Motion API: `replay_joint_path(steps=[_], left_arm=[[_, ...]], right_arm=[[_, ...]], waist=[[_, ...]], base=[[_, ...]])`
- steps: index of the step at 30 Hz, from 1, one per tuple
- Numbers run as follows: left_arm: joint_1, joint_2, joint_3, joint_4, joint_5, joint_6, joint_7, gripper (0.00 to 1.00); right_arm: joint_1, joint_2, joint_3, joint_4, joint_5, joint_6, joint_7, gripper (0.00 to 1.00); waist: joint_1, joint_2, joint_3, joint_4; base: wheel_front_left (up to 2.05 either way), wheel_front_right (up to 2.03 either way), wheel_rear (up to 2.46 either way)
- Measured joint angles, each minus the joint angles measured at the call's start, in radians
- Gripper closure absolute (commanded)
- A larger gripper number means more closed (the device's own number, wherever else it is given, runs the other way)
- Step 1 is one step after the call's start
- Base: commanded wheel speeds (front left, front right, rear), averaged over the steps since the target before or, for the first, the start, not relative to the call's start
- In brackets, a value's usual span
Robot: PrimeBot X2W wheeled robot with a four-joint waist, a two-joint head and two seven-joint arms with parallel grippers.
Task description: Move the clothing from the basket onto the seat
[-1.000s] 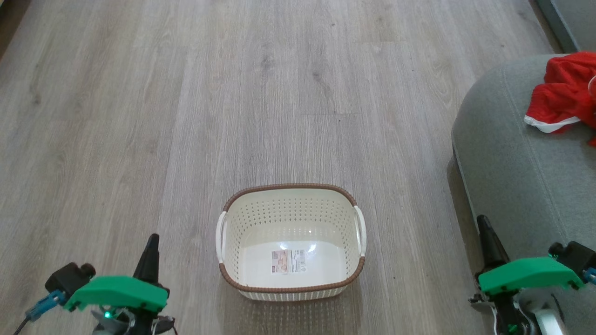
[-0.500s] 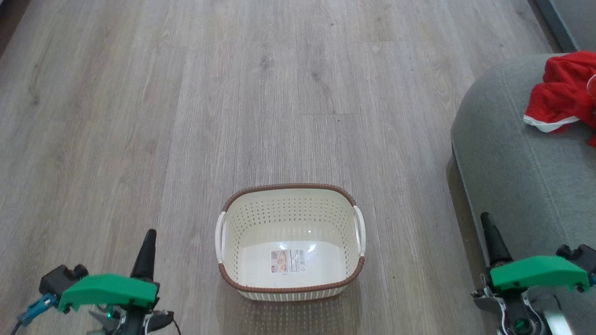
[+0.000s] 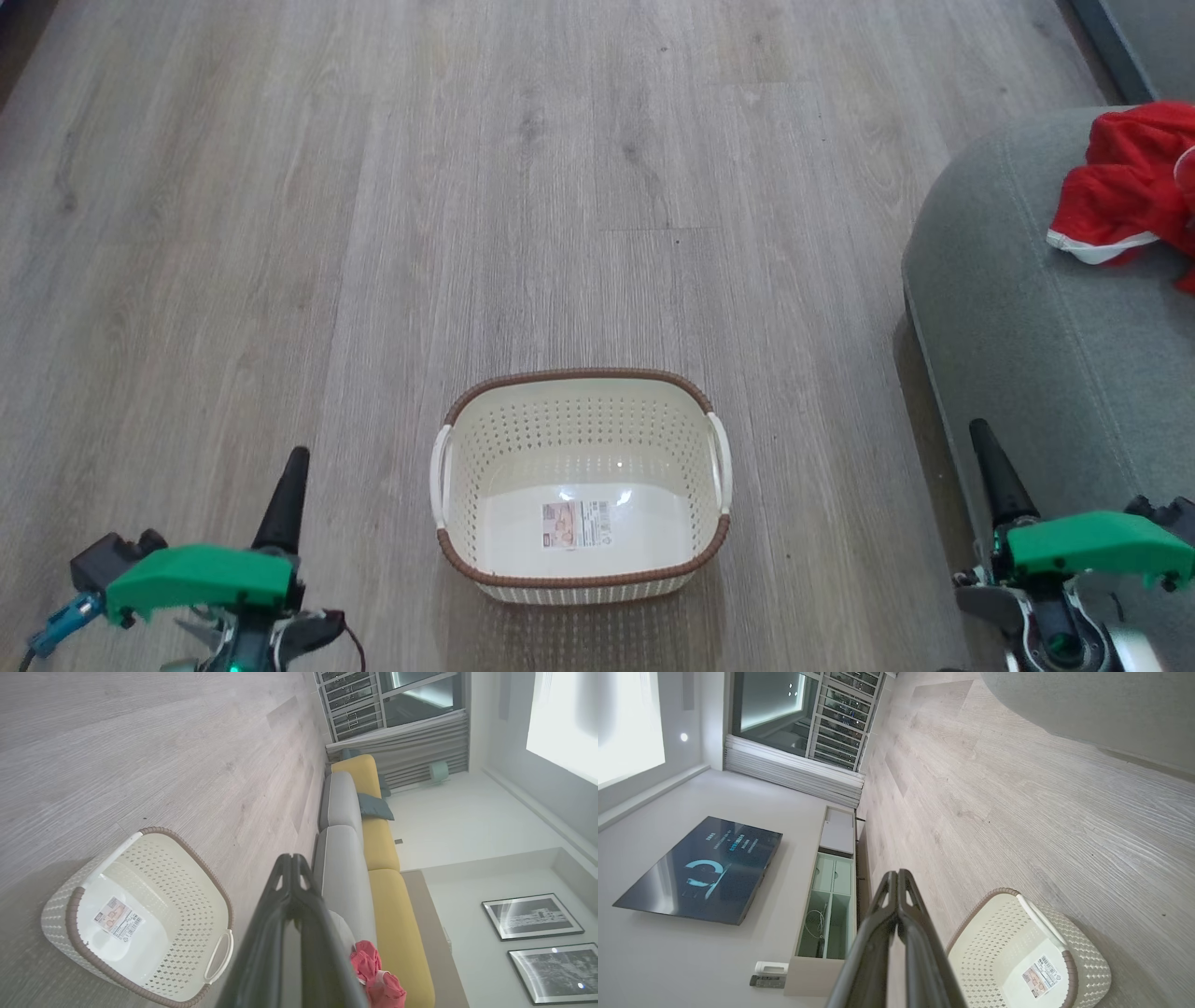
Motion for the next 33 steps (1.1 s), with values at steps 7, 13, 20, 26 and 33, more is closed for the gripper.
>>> replay_joint_path(steps=[7,13,20,26,33], left_arm=[[0.0,-0.001,0.009,-0.012,-0.077,-0.007,0.02,1.0],[0.0,-0.001,0.016,-0.019,-0.142,-0.009,0.038,1.0],[0.0,-0.002,0.02,-0.029,-0.21,-0.017,0.055,1.0],[0.0,-0.003,0.025,-0.04,-0.278,-0.017,0.072,1.0],[0.0,-0.003,0.03,-0.044,-0.303,-0.018,0.074,1.0]], right_arm=[[-0.001,0.0,-0.008,-0.01,0.085,0.0,0.022,1.0],[-0.002,0.001,-0.016,-0.018,0.157,0.0,0.039,1.0],[-0.002,0.001,-0.02,-0.027,0.23,0.0,0.054,1.0],[-0.002,0.001,-0.025,-0.036,0.302,0.0,0.071,1.0],[-0.002,0.001,-0.028,-0.04,0.331,0.0,0.079,1.0]], waist=[[0.0,0.0,0.0,-0.001],[0.0,0.0,0.0,-0.003],[0.0,0.0,0.0,-0.004],[0.0,0.0,0.0,-0.005],[0.0,0.0,0.0,-0.005]], base=[[0.0,0.0,0.0],[0.0,0.0,0.0],[0.0,0.0,0.0],[0.0,0.0,0.0],[0.0,0.0,0.0]])
